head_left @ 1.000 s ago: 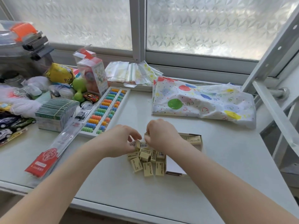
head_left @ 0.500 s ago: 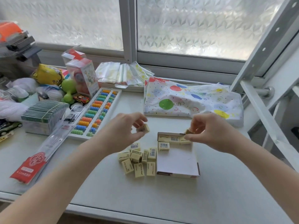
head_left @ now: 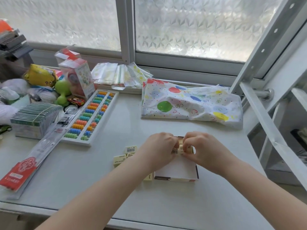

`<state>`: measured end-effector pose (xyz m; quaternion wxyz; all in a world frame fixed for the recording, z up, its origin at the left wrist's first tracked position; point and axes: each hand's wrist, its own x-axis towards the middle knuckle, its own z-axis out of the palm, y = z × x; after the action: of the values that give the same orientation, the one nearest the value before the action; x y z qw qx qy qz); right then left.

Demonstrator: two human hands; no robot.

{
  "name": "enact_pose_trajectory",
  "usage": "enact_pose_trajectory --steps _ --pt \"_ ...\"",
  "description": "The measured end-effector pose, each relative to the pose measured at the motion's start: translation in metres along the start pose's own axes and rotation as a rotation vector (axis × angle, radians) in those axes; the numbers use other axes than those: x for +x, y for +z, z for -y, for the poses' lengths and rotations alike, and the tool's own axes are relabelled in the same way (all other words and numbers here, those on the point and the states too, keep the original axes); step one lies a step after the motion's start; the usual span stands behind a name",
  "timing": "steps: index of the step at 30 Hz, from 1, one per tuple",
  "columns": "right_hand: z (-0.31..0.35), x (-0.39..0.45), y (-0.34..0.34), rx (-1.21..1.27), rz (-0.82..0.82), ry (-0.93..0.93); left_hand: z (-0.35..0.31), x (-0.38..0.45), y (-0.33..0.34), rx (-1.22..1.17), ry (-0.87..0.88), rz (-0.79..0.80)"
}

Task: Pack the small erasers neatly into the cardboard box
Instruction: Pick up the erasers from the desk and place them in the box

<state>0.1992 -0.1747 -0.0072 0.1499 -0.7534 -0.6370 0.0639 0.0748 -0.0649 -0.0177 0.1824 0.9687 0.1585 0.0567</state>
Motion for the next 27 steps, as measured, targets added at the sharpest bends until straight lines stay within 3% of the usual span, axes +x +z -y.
enact_pose_trajectory --steps 10,15,17,21,24,27 --pt "-0.001 0.006 0.000 0.034 0.054 0.031 0.009 -0.013 -0.005 -0.115 -0.021 -0.055" --pt "0.003 0.008 -0.013 0.010 0.111 0.065 0.039 -0.037 -0.041 -0.236 -0.134 -0.216" --pt "0.013 0.012 -0.018 0.024 0.079 0.053 0.056 -0.048 -0.055 -0.189 -0.233 -0.157" --pt "0.051 0.034 -0.009 0.074 0.046 -0.013 0.073 -0.056 -0.062 -0.150 -0.364 0.128" --pt "0.074 0.054 0.007 0.017 0.153 0.015 0.075 -0.055 -0.057 -0.158 -0.392 0.224" --pt "0.086 0.067 0.015 -0.038 0.313 0.065 0.078 -0.053 -0.055 -0.162 -0.403 0.225"
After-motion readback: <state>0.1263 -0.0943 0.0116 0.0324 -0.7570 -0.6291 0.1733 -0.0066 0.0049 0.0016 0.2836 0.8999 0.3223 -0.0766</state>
